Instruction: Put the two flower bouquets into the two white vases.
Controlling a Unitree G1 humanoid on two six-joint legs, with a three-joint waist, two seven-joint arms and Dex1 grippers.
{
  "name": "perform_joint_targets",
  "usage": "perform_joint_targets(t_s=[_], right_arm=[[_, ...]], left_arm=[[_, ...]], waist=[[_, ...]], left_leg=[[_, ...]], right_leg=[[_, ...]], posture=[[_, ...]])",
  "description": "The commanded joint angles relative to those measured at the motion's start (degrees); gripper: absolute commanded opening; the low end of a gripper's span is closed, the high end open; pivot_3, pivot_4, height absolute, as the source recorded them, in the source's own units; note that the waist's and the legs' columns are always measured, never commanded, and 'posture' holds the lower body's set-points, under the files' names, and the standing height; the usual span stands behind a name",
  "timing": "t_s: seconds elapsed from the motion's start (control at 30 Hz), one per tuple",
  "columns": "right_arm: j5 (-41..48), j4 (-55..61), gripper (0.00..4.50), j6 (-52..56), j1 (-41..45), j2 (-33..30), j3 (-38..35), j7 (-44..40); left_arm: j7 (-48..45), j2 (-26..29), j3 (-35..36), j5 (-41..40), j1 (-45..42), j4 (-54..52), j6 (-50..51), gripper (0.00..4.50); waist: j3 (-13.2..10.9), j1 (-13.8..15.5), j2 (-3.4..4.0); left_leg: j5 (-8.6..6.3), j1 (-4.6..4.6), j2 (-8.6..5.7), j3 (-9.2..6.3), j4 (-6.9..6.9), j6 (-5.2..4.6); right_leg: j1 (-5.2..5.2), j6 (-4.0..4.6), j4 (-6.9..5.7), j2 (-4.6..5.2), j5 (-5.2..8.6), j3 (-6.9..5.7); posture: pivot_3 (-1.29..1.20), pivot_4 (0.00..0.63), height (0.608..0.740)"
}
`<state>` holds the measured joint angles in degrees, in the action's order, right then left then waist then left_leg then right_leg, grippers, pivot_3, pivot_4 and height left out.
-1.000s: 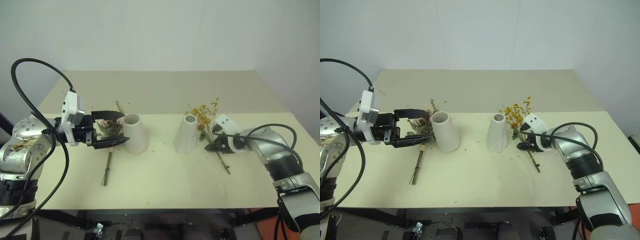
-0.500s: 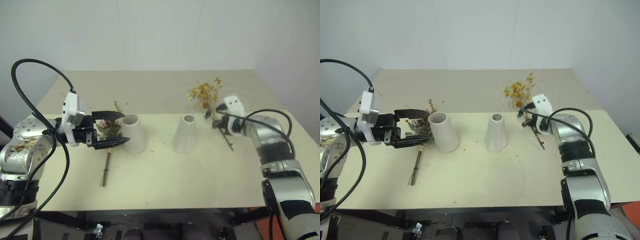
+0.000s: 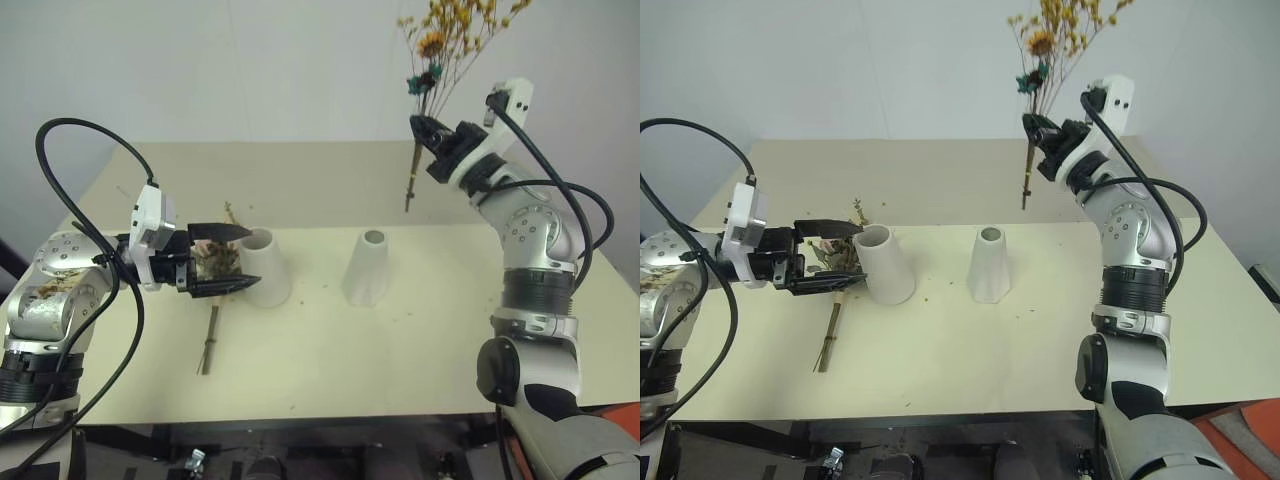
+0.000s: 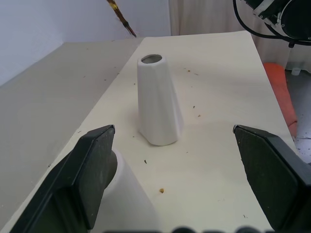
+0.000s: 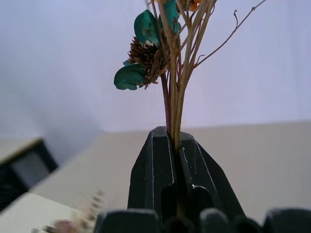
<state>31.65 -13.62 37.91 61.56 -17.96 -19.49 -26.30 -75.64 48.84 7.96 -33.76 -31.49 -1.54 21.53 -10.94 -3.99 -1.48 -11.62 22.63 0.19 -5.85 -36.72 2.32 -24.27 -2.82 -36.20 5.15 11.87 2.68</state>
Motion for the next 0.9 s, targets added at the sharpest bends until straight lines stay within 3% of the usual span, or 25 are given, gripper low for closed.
perform_joint_targets(t_s=[0.03, 0.4, 0.9], right_arm=[[5.41, 5.17, 0.04, 1.0, 0.15, 0.79, -0.62, -2.35], [6.9, 10.65, 0.04, -0.47, -7.22, 1.64, 4.78, -6.53], [1.89, 14.39, 0.04, -11.78, -14.99, 4.39, 11.31, -9.5]], left_arm=[[-0.26, 0.35, 0.78, -0.37, -1.41, -0.84, -0.54, 4.26], [0.24, 0.94, 1.44, -0.68, -0.7, -1.85, 0.19, 4.26], [0.4, 0.39, 1.69, -1.64, -2.36, -1.03, 1.53, 4.26]], waist=[[0.0, 0.01, 0.0], [-0.02, 0.0, 0.03], [-0.02, 0.04, 0.03]], left_leg=[[0.0, 0.0, 0.0, 0.0, 0.0, 0.0], [0.0, 0.02, 0.0, -0.01, 0.0, 0.0], [0.0, 0.01, 0.01, -0.02, 0.0, 0.0]], right_leg=[[0.0, 0.0, 0.0, 0.01, 0.0, 0.0], [-0.03, 0.01, -0.01, 0.0, 0.0, 0.0], [-0.03, 0.0, -0.01, -0.02, 0.0, 0.0]], posture=[[0.0, 0.15, 0.74], [0.0, 0.15, 0.74], [0.0, 0.15, 0.74]])
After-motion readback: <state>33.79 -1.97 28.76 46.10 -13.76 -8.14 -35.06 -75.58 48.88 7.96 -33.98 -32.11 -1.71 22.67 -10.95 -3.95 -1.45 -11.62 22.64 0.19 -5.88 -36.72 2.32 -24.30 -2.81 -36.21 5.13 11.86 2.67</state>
